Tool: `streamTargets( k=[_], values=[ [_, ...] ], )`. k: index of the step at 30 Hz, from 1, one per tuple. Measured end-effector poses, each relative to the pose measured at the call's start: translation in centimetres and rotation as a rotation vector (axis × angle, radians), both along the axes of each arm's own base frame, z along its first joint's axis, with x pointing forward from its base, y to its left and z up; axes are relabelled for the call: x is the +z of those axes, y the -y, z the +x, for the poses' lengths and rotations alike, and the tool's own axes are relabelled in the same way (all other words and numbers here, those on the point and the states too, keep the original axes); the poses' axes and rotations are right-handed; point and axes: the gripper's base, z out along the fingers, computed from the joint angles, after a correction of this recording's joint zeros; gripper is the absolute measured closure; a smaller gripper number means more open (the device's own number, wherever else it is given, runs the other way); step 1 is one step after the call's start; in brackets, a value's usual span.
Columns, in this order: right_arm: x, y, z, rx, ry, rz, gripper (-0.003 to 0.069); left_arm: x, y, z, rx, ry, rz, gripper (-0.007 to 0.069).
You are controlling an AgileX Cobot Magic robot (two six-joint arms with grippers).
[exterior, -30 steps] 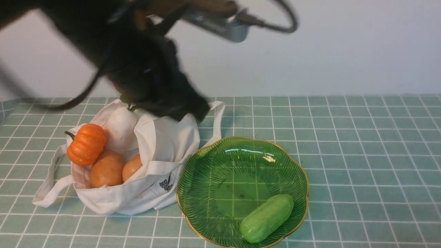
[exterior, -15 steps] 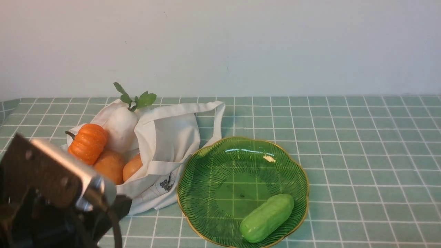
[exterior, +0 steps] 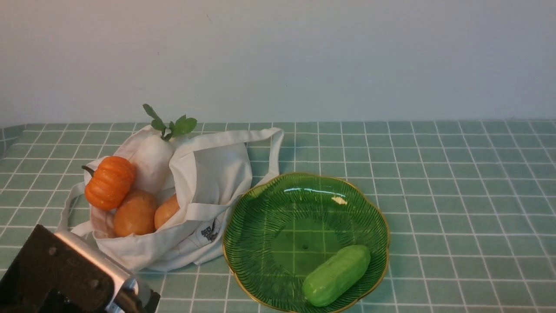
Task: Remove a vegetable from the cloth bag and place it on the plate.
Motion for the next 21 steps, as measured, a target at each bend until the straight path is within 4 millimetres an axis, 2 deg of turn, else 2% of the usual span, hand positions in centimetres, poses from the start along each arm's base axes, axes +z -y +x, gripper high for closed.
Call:
streamTargets(
  k=[6, 12, 16, 21],
  values=[
    [0.0, 0.0, 0.0, 0.0, 0.0, 0.0, 0.0675, 0.1, -0.4, -0.5, 0.025, 0.008, -0.049, 0.0629],
    [0.0, 0.0, 0.0, 0.0, 0.0, 0.0, 0.0675, -0.1, -3.3, -2.6, 0.157, 0.235, -0.16, 0.0629],
    [0.0, 0.0, 0.0, 0.0, 0.0, 0.0, 0.0675, -2.6, -5.6, -3.9, 0.322, 0.371, -0.124, 0.0629],
    [0.0, 0.0, 0.0, 0.0, 0.0, 0.0, 0.0675, -5.0, -6.8, -4.7, 0.474, 0.418, -0.1, 0.0629]
  ],
)
